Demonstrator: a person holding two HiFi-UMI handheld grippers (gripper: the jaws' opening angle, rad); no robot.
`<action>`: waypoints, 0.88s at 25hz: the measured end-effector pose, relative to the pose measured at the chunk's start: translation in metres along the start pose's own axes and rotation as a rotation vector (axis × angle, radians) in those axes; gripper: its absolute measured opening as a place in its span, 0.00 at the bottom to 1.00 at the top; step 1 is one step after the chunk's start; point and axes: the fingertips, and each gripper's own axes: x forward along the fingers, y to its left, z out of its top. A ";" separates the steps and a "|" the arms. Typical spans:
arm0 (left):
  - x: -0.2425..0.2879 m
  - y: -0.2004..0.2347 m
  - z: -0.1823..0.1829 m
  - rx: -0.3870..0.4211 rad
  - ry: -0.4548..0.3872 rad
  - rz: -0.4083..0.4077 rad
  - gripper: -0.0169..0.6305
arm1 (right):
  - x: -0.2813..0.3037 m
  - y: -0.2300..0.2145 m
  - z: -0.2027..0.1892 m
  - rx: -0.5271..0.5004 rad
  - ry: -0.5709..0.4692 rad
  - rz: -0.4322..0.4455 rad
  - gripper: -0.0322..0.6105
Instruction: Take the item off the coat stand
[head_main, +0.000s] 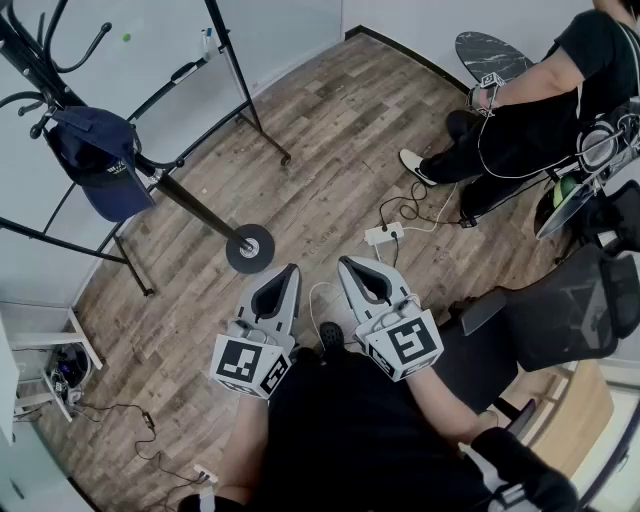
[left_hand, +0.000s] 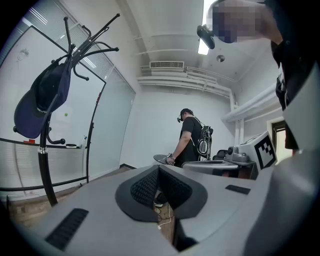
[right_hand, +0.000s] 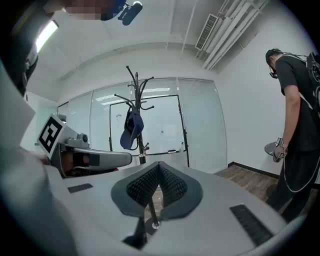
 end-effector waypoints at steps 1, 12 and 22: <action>-0.001 -0.002 0.000 0.002 0.002 0.002 0.05 | -0.002 0.000 0.000 -0.002 0.001 0.003 0.10; -0.005 -0.003 -0.004 0.008 0.010 0.026 0.05 | -0.005 -0.005 0.003 -0.011 -0.012 0.019 0.10; -0.013 0.004 -0.008 0.000 0.020 0.066 0.05 | -0.001 0.022 0.007 0.001 -0.049 0.158 0.10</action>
